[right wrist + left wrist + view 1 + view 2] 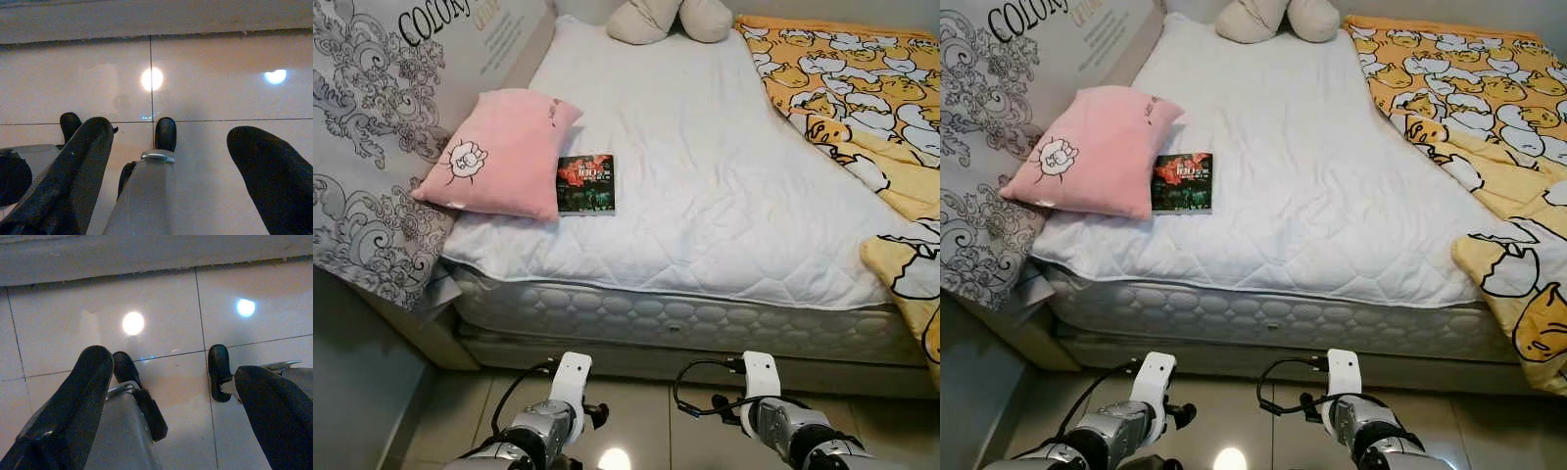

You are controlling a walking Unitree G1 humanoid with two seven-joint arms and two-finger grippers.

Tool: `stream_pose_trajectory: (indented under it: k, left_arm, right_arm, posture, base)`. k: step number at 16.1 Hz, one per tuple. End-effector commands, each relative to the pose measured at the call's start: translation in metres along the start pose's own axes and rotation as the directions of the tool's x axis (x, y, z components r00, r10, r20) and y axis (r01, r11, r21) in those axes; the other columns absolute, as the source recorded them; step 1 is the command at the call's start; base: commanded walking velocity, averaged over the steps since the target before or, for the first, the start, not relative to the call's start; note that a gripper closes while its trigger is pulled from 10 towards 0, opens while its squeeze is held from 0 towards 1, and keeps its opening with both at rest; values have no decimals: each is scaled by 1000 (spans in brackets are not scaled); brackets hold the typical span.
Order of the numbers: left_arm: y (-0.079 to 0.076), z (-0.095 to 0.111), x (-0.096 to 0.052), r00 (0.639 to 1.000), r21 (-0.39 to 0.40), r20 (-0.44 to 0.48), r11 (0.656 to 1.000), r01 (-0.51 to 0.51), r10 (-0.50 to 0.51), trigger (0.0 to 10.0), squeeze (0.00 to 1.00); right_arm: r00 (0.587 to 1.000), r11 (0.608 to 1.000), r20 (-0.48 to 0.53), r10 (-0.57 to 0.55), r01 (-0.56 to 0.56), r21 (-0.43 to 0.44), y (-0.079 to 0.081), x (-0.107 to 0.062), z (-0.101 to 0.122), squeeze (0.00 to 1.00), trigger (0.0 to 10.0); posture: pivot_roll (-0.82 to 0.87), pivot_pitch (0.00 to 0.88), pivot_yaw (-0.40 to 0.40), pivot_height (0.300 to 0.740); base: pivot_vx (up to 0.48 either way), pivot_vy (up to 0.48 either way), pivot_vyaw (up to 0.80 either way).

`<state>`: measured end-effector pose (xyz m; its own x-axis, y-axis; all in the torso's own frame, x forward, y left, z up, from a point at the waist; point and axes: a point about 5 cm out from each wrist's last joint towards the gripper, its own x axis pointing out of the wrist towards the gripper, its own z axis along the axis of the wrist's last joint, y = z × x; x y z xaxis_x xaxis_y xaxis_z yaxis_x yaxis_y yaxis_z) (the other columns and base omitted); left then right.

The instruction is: Clean up the room

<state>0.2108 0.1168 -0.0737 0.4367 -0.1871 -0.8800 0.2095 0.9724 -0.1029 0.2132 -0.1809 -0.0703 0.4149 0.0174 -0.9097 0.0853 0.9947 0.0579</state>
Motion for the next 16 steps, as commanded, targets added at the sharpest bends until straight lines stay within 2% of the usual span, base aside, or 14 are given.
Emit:
stream_pose_trajectory:
  k: [1,6,8,10,13,14,15,16]
  left_arm:
    - [0,6,0,1000,2,15,1000,-3,3,10000,0]
    - [1,4,0,1000,5,9,1000,-3,3,10000,0]
    - [-10,4,1,1000,6,10,1000,10,-10,10000,0]
    - [-12,4,1,1000,5,13,1000,12,-12,10000,0]
    - [-10,13,1,998,-19,64,1000,25,-24,10000,0]
    - [-4,29,-2,990,-30,141,999,26,-21,10000,0]
    - [-1,34,-3,986,-31,165,999,25,-19,10000,0]
    - [6,66,-9,957,-15,288,999,35,-29,10000,0]
  right_arm:
    - [1000,1000,-6,-2,2,-7,-1,0,0,0,10000]
    - [1000,1000,-10,0,0,0,0,0,-4,0,10000]
    - [1000,1000,-12,-3,3,6,0,1,-6,0,10000]
    - [1000,1000,-10,-7,7,3,-1,1,-8,0,10000]
    - [999,1000,42,-7,7,-1,0,1,-5,0,10000]
    - [995,1000,96,11,-9,-21,0,0,5,0,10000]
    - [994,1000,112,17,-16,-18,0,0,7,0,10000]
    - [980,999,196,33,-27,-31,-1,-3,22,0,10000]
  posture:
    - [-118,0,-13,740]
    - [-118,0,-10,740]
    - [-119,0,-10,740]
    - [-115,0,-8,740]
    - [-108,0,-1,740]
    - [-103,0,3,740]
    - [-103,0,3,740]
    - [-92,0,8,740]
  base:
    - [0,0,0]
    - [0,0,0]
    - [0,0,0]
    - [0,0,0]
    - [0,0,0]
    - [0,0,0]
    - [0,0,0]
    - [0,0,0]
